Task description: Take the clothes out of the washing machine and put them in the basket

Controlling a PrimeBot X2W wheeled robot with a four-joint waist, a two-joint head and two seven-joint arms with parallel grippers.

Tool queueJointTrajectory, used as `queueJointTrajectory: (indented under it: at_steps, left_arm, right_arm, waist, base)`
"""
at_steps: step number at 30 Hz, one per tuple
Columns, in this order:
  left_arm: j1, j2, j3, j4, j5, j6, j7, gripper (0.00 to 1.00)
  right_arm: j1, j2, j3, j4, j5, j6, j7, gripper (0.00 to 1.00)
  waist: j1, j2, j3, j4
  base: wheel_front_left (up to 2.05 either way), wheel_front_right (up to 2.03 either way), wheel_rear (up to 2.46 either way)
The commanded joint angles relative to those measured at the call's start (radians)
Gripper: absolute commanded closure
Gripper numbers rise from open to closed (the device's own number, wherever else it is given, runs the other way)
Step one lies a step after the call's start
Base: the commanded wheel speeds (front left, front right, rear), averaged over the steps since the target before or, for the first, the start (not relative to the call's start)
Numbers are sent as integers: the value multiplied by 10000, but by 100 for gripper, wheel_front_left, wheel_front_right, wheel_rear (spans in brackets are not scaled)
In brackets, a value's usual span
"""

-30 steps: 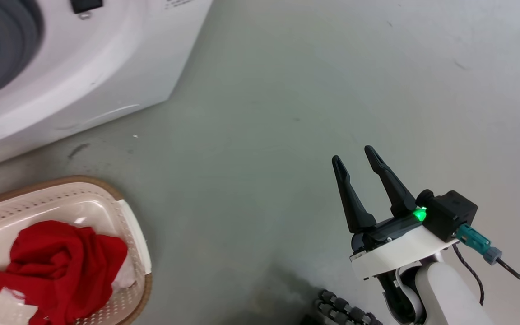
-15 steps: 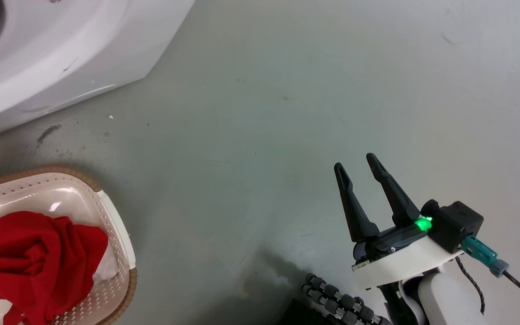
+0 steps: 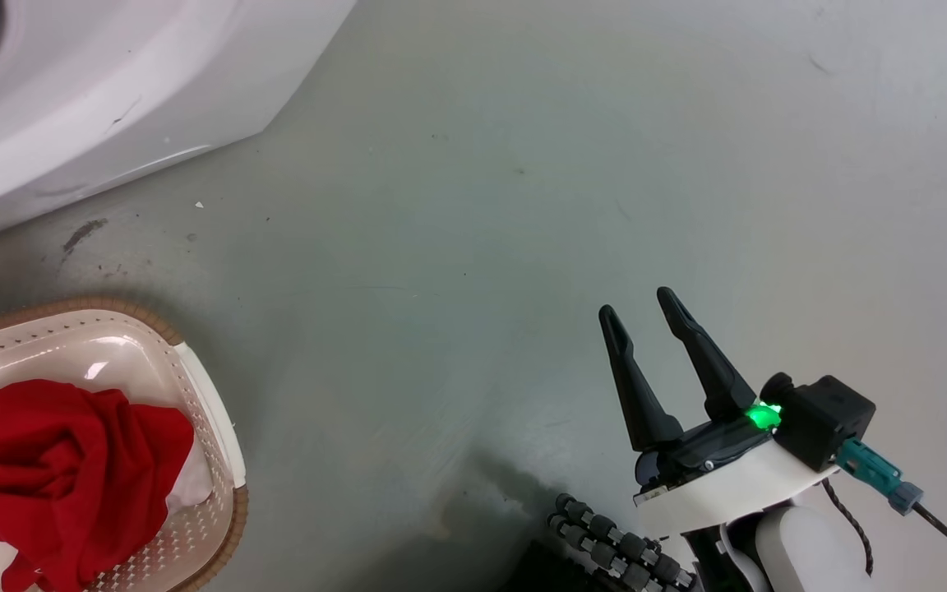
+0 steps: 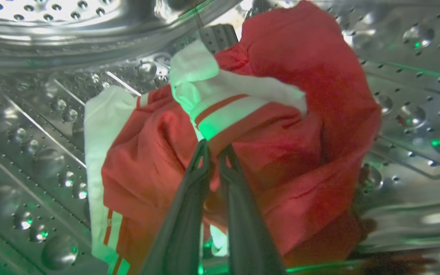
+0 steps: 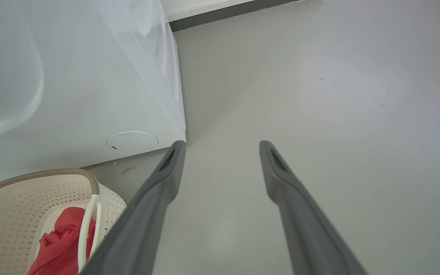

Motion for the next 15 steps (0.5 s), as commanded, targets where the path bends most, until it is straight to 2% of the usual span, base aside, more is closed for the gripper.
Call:
queueJointTrajectory:
  at_steps: [1, 11, 15]
  left_arm:
    - [260, 43, -2, 62, -21, 127, -291, 100]
    - [529, 437, 414, 162, -425, 454, -3038, 100]
    - [1140, 216, 578, 321, -707, 496, -4371, 100]
  right_arm:
    - [-100, 22, 57, 13, 36, -9, -20, 0]
    - [-733, 22, 339, 226, 91, -10, -21, 0]
    - [-861, 17, 265, 428, -34, -10, -21, 0]
  waist:
    - [-1, -1, -45, -20]
    - [-1, -1, -547, -128]
    - [-1, -1, -1118, -21]
  base:
    - [0, 0, 0]
    - [0, 0, 0]
    - [0, 0, 0]
